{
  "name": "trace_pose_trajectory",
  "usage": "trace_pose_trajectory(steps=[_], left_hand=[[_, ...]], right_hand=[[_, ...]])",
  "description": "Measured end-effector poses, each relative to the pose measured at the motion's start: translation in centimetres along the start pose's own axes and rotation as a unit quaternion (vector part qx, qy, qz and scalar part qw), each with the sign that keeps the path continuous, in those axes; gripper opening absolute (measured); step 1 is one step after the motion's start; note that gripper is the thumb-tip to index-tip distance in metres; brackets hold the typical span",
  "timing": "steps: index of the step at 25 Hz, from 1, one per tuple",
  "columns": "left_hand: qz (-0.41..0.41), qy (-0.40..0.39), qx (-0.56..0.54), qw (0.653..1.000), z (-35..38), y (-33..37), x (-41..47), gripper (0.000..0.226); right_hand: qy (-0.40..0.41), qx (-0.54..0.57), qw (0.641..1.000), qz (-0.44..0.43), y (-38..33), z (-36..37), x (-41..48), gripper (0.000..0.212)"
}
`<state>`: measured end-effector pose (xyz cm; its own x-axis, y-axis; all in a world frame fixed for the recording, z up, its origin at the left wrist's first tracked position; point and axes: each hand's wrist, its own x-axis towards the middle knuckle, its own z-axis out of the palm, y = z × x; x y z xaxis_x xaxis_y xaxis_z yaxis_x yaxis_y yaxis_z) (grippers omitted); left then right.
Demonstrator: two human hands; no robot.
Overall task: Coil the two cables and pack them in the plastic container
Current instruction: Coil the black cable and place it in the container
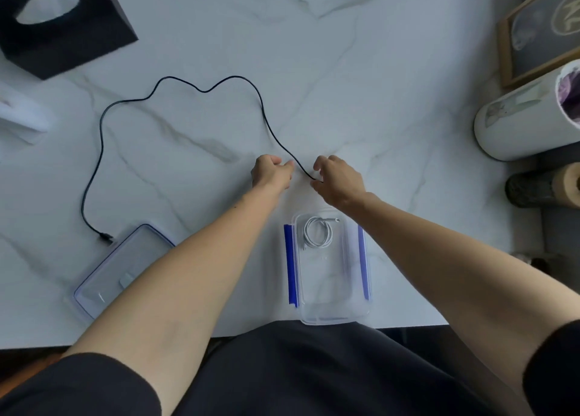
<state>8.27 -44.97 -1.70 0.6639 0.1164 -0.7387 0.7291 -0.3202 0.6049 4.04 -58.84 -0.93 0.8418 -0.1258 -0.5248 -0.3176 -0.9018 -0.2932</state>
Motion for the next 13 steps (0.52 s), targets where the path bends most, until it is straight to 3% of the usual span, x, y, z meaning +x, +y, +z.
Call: trace_pose_trajectory(steps=[6,13], left_hand=[[0.009,-0.002,-0.016,1.0,0.2,0.2,1.9,0.016],[0.056,-0.06,-0.023,0.996,0.2,0.1,0.9,0.016]], right_hand=[[-0.01,0.012,1.0,0.001,-1.1,1.2,0.3,0.013],[0.021,0.192,0.98,-0.037,-1.7,0.5,-0.8,0.01]])
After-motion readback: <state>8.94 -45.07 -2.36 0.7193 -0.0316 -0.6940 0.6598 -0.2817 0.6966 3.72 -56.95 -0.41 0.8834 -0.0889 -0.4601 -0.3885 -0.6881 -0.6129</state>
